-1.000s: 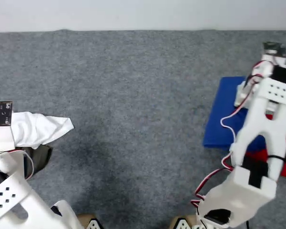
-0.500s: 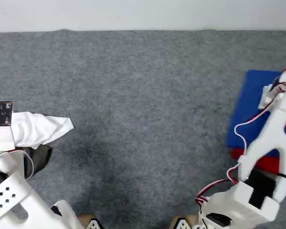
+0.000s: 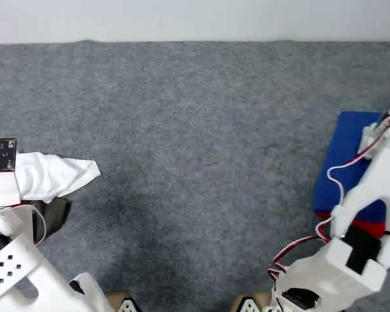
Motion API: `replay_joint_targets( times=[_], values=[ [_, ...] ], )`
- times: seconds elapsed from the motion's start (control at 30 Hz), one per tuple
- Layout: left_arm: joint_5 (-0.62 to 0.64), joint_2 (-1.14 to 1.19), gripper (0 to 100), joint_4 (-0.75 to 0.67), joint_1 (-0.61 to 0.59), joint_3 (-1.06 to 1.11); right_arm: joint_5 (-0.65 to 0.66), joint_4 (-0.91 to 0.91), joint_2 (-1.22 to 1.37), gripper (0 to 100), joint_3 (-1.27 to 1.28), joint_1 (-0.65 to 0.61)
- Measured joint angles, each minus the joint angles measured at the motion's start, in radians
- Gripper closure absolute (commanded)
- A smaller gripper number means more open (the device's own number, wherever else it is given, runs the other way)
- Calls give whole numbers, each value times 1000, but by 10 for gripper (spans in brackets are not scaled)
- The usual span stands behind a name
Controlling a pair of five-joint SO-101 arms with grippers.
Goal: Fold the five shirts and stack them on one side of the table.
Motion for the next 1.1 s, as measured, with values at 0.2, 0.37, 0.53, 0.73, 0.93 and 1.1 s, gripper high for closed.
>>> replay_joint_targets(
  times=[0.2, 0.37, 0.53, 0.73, 0.93, 1.1],
  values=[
    [0, 0, 994, 0, 0, 0, 0, 25, -68, 988, 0, -115],
    [0, 0, 994, 0, 0, 0, 0, 12, -37, 988, 0, -104],
    [0, 0, 994, 0, 0, 31, 0, -84, 100, 988, 0, -20],
    [0, 0, 994, 0, 0, 64, 77, -172, 241, 988, 0, 44],
    [0, 0, 994, 0, 0, 64, 124, -282, 304, 984, 0, 124],
    [0, 0, 994, 0, 0, 68, 221, -347, 356, 983, 0, 163]
  ],
)
